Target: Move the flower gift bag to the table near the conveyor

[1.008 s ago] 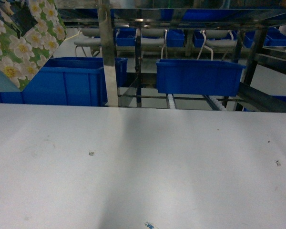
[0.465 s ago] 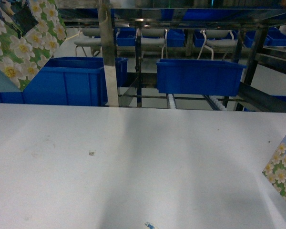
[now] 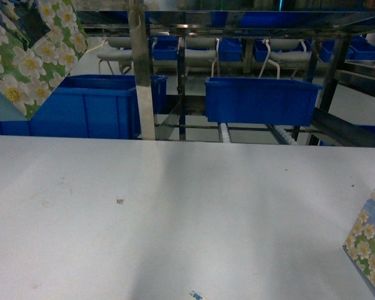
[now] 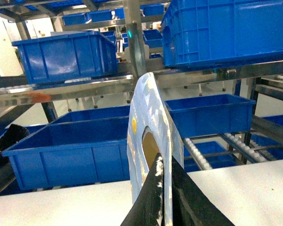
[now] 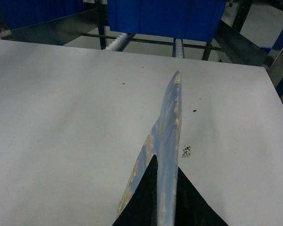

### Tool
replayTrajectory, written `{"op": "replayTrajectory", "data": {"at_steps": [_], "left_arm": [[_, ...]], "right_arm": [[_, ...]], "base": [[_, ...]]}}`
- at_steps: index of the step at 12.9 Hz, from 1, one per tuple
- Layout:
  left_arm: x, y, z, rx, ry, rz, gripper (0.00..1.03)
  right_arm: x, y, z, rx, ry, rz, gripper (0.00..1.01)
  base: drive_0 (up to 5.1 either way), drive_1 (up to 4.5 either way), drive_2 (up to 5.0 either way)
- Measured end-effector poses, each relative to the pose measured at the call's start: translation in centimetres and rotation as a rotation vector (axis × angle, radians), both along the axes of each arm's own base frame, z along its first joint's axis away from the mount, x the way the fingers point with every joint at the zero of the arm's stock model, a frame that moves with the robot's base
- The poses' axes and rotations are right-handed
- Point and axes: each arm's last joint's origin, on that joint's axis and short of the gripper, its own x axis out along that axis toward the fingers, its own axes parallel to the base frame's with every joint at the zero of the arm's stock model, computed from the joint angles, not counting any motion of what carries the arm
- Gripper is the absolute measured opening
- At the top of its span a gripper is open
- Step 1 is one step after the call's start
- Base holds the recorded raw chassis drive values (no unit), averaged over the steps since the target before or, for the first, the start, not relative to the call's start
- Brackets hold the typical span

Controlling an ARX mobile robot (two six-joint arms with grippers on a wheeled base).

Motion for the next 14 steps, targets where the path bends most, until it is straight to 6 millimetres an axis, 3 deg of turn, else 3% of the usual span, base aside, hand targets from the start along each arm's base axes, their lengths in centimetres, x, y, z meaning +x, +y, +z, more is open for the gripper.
{"op": "replayTrajectory", "data": {"at_steps": [2,3,6,9,10,14], "left_arm": [[0.0,0.0,0.0,0.0,0.0,0.0,0.02],[0.0,0.0,0.0,0.0,0.0,0.0,0.02],[0.0,0.0,0.0,0.0,0.0,0.0,0.02],[0.0,0.0,0.0,0.0,0.0,0.0,0.02],[0.0,0.0,0.0,0.0,0.0,0.0,0.02],[0.0,0.0,0.0,0.0,0.0,0.0,0.02]], "right_arm": [[-0.6,0.3,-0.3,-0.01,0.014,-0.017,0.03],[-1.2,0.6,-0.7,-0.015,0.044,-0.01,0.13],[-3.3,0.9,-1.7,-0.028,0.125,-0.022,0.55],[-4.4,0.8,-0.2,-0.024,0.081,-0.057,0.92],[-5.1,1.1,0.8,-0.033,0.046,-0.065,0.99],[-9.5,3.0,5.6,-0.096,-0.211,-0.127,0.98]], "base": [[0.0,0.0,0.0],[0.0,0.0,0.0],[0.0,0.0,0.0],[0.0,0.0,0.0],[0.0,0.0,0.0],[0.0,0.0,0.0]]}}
